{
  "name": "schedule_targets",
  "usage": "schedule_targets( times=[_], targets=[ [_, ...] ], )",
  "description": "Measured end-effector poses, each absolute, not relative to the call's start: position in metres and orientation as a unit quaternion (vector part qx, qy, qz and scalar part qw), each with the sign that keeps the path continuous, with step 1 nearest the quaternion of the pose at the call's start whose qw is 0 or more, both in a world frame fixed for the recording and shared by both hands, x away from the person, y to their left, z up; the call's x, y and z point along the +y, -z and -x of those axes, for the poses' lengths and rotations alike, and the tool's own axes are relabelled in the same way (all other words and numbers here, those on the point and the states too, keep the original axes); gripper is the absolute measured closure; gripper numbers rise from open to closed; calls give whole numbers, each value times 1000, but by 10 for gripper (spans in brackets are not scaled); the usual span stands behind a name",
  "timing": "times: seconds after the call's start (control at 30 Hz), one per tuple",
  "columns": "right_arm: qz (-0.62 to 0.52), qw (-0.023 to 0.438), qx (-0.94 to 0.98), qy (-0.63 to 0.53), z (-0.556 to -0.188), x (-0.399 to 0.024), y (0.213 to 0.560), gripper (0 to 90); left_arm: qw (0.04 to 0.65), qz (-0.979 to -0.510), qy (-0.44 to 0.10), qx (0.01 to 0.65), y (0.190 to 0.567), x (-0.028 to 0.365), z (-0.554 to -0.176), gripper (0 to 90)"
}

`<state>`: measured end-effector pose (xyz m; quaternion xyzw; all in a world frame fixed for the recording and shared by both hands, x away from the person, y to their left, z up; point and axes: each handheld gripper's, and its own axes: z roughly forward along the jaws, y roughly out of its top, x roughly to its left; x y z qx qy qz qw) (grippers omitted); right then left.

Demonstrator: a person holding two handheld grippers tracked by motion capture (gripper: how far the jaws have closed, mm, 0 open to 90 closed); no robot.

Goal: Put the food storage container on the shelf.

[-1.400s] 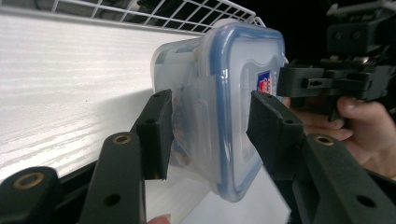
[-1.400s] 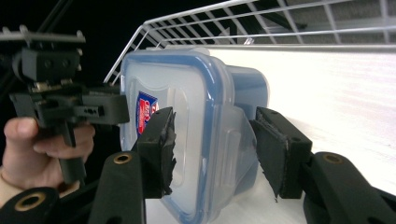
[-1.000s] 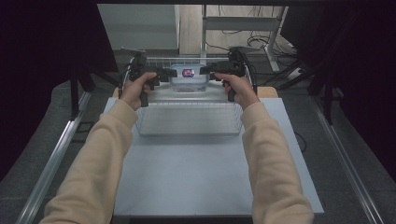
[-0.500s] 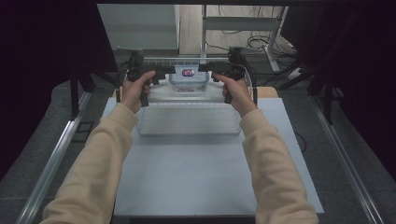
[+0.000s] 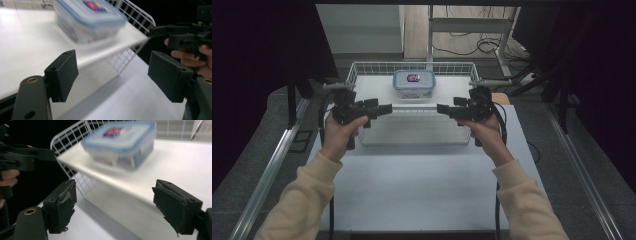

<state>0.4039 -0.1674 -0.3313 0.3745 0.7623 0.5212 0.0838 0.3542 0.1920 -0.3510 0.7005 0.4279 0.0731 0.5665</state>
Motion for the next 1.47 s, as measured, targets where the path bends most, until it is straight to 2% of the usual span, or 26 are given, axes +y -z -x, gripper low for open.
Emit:
schedule_targets(
  times=[0.27, 0.5, 0.6, 0.67, 0.73, 0.87, 1.07, 1.47],
  targets=[
    [-356, 87, 773, -518, -349, -192, 372, 206, 542, -723, -120, 411, 407, 181, -298, 258],
    [-361, 103, 781, -499, -311, -212, 419, 231, 486, -762, -108, 415, 466, 170, -269, 258],
    [-374, 120, 781, -486, -298, -220, 441, 235, 460, -766, -113, 434, 489, 172, -261, 257],
    [-382, 115, 783, -477, -289, -226, 458, 238, 449, -771, -108, 438, 498, 173, -256, 255],
    [-385, 102, 790, -465, -283, -229, 471, 238, 443, -771, -103, 445, 503, 175, -251, 253],
    [-384, 108, 806, -438, -275, -232, 488, 238, 441, -769, -103, 451, 505, 179, -244, 249],
    [-381, 127, 803, -440, -277, -235, 489, 233, 437, -767, -115, 455, 510, 184, -244, 249],
    [-378, 137, 806, -435, -279, -236, 493, 221, 436, -766, -132, 454, 510, 186, -245, 249]
  ],
)
